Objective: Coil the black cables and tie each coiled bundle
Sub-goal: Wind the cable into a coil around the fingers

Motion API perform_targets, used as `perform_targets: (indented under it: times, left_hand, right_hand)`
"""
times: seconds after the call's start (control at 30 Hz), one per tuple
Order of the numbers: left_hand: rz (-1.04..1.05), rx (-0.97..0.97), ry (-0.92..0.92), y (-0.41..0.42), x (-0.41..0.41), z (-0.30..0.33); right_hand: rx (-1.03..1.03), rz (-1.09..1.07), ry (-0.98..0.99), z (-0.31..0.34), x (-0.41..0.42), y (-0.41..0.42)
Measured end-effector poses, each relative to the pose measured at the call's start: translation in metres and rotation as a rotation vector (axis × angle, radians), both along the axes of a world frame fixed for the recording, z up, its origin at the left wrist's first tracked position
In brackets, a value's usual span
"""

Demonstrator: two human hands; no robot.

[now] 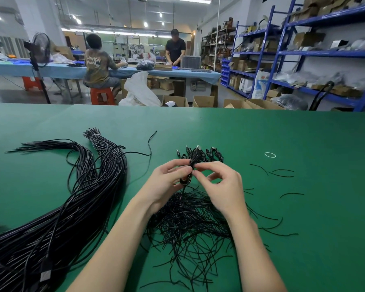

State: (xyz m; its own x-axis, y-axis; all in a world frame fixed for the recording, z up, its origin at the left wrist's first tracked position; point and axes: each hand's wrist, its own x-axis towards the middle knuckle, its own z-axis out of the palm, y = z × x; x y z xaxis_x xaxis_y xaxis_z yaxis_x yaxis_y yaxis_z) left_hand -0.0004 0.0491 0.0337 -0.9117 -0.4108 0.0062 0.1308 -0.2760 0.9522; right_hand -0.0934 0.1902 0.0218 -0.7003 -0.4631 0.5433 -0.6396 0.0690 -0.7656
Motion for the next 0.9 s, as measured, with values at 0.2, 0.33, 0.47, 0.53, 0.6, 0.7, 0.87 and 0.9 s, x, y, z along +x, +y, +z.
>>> perform_targets:
  times: [0.2, 0.33, 0.47, 0.53, 0.6, 0.7, 0.87, 0.9]
  left_hand:
    - [0.106, 0.187, 0.102, 0.016, 0.0, -0.011]
    - [0.118, 0.244, 0.13, 0.022, 0.003, -0.016]
    - [0.108, 0.323, 0.129, 0.02, 0.002, -0.019]
    - [0.112, 0.349, 0.149, 0.02, 0.001, -0.019]
    - [0.131, 0.353, 0.184, 0.022, -0.001, -0.018]
    - [0.161, 0.332, 0.235, 0.029, -0.003, -0.018]
    - [0.167, 0.393, 0.216, 0.025, -0.002, -0.011]
    - [0.156, 0.412, 0.199, 0.024, -0.002, -0.008]
  right_hand:
    - [-0.046, 0.013, 0.118, -0.003, 0.003, -0.007]
    - [-0.079, -0.004, 0.173, -0.003, 0.006, -0.011]
    - [-0.08, -0.051, 0.161, 0.0, 0.01, -0.015]
    - [-0.021, -0.104, 0.04, 0.003, 0.013, -0.017]
    - [-0.016, -0.129, -0.249, 0.01, 0.015, -0.021]
    - [-0.23, 0.062, -1.006, 0.019, 0.014, -0.022]
    - [-0.055, 0.2, -0.889, 0.017, 0.011, -0.013]
    - [-0.014, 0.122, -0.676, 0.016, 0.01, -0.012]
